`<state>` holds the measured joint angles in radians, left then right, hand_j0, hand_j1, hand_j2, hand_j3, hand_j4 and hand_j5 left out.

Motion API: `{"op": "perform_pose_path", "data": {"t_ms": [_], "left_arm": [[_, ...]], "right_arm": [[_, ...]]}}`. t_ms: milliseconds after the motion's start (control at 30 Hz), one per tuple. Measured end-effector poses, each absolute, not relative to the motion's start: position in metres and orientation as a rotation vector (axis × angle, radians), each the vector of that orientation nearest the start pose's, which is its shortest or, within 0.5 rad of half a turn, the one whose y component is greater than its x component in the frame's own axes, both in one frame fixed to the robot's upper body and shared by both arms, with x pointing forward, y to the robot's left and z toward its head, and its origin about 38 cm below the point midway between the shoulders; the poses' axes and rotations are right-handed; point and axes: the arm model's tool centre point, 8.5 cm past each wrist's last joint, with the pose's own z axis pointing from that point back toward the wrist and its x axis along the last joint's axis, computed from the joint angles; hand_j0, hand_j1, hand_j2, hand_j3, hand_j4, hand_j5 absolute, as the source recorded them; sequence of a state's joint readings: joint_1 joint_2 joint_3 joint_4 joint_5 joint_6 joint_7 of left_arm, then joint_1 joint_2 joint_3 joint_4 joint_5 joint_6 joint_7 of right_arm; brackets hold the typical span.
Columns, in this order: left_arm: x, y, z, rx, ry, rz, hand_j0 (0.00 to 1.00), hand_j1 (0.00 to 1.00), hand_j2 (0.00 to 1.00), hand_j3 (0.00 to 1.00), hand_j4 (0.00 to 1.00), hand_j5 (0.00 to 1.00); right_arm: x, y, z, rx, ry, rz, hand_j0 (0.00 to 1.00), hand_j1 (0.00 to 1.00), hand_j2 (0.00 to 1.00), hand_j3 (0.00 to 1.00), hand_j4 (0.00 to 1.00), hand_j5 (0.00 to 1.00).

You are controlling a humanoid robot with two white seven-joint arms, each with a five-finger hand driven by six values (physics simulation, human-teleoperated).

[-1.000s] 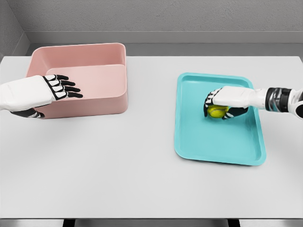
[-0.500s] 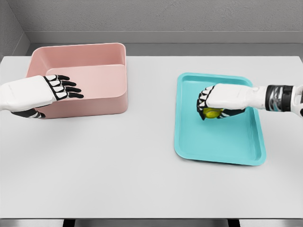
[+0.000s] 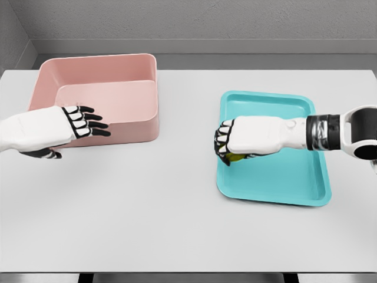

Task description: Put the tennis from the blue tray into the pink basket with both arms

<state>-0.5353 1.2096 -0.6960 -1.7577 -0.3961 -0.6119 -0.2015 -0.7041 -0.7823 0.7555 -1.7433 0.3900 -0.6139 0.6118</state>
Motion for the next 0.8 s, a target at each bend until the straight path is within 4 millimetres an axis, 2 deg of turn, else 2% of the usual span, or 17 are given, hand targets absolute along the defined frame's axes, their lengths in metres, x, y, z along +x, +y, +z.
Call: {"op": "perform_pose_path", "data": {"t_ms": [200,433,600,800], "left_arm": [[0.351,0.349,0.257,-0.67,1.902,2.945,1.0,1.0,1.0,1.0,1.0,1.0],[0.35,0.351,0.258,-0.678,1.895,2.95,1.0,1.0,1.0,1.0,1.0,1.0],[0.35,0.351,0.258,-0.675,1.897,2.95,1.0,1.0,1.0,1.0,1.0,1.0],[0.35,0.35,0.256,-0.668,1.902,2.951,1.0,1.0,1.0,1.0,1.0,1.0]], "right_arm": [[0.377,-0.169,0.234,0.2,1.825,-2.765,0.38,0.38,0.38,0.38,0.38,0.38],[0.371,-0.136,0.231,0.129,1.856,-2.688,0.38,0.38,0.38,0.38,0.38,0.38],[0.371,-0.117,0.219,0.07,1.877,-2.677,0.38,0.38,0.38,0.38,0.38,0.38],[0.386,-0.1,0.198,0.026,1.9,-2.725,0.38,0.38,0.38,0.38,0.38,0.38]]}}
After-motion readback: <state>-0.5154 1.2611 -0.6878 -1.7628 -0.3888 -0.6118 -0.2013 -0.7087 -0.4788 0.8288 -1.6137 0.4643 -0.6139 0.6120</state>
